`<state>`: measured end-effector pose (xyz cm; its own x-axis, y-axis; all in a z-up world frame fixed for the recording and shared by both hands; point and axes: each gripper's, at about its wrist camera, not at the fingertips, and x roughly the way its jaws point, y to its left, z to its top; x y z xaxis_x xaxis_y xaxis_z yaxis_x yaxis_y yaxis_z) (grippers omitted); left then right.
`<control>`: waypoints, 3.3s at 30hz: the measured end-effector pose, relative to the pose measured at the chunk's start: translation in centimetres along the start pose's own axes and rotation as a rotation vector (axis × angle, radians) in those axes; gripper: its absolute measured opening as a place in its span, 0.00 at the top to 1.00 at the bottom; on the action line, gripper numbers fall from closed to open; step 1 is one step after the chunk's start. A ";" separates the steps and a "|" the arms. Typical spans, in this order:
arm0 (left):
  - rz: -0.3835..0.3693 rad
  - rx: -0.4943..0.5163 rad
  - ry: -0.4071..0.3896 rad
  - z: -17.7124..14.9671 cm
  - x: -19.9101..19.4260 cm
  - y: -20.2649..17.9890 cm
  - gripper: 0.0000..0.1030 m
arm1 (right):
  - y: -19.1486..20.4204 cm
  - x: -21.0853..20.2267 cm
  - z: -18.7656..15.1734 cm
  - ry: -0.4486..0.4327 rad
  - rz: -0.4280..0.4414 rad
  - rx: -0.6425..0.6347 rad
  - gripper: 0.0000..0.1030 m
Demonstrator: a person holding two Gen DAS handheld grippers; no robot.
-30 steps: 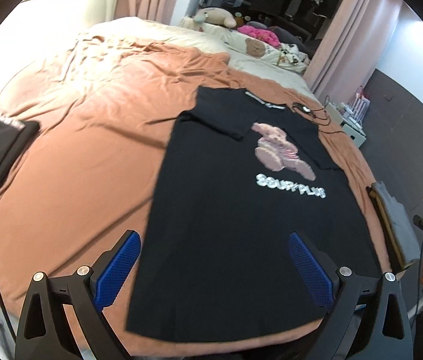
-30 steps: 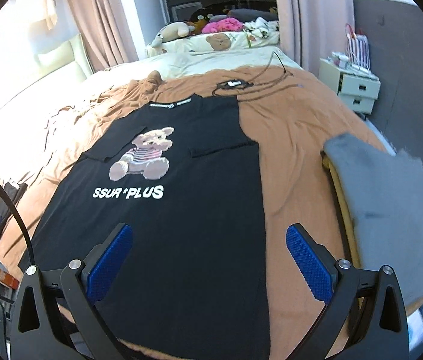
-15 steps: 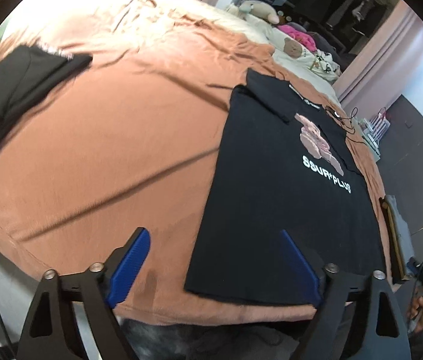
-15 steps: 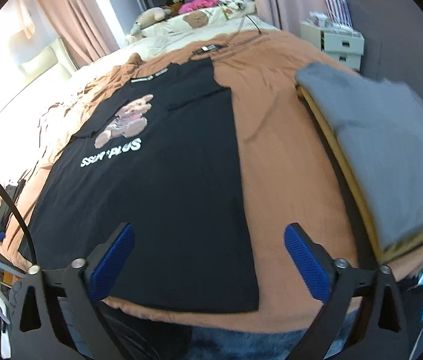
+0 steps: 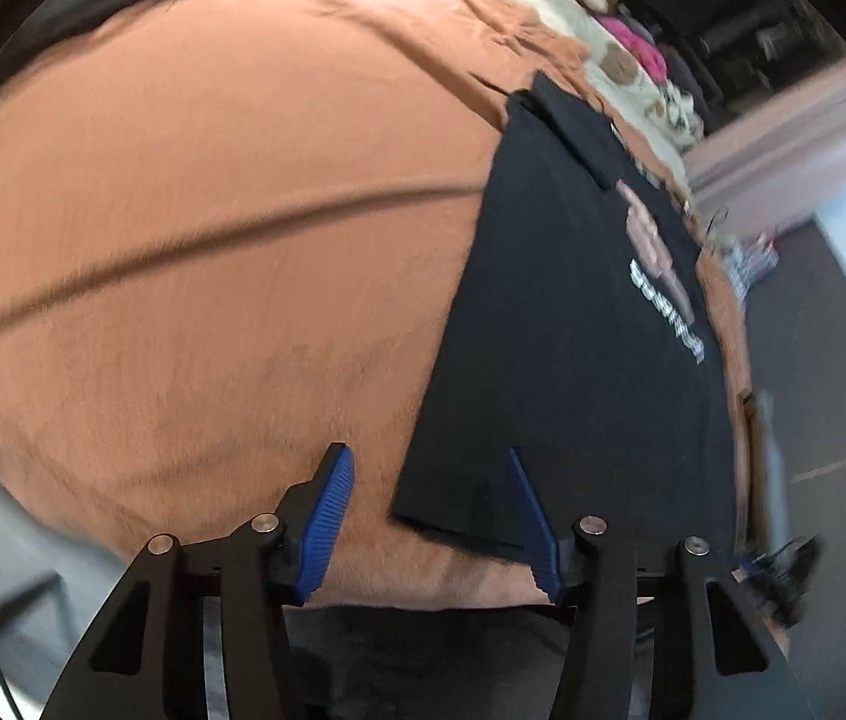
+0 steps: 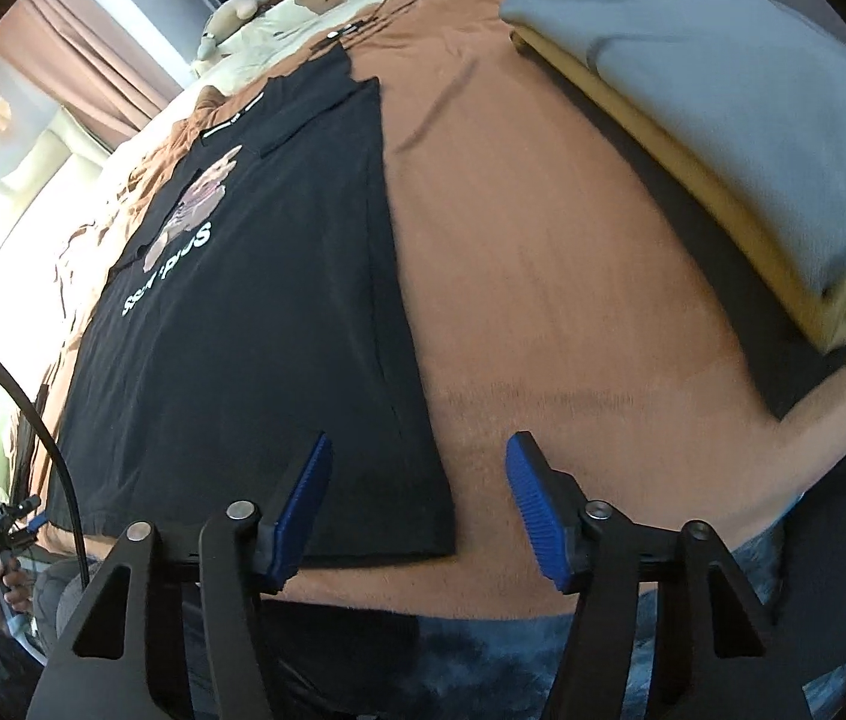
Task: Fold small clothes
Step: 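Lower both open grippers to the hem of the black T-shirt, then close both grippers on the hem of the T-shirt, then lift the hem with both grippers and fold it toward the collar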
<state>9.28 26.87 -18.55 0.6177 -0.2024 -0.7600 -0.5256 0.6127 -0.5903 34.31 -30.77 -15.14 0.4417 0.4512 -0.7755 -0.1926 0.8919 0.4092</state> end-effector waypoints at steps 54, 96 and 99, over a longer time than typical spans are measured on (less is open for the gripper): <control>-0.171 -0.174 -0.096 0.9 1.3 -1.3 0.97 | 3.3 -0.6 -4.4 -0.156 -0.013 0.149 1.00; -0.324 -0.111 -0.311 -5.7 -18.4 -5.7 0.98 | 2.0 -17.7 -12.1 -0.335 0.204 0.114 1.00; -0.342 -0.107 -0.328 -6.5 -20.0 -6.2 0.98 | 1.2 -18.7 -12.7 -0.341 0.229 0.112 1.00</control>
<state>-3.66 22.14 -1.51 0.9084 -0.1161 -0.4016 -0.3067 0.4675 -0.8291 14.69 -37.74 -6.24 0.6668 0.5845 -0.4622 -0.2317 0.7521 0.6170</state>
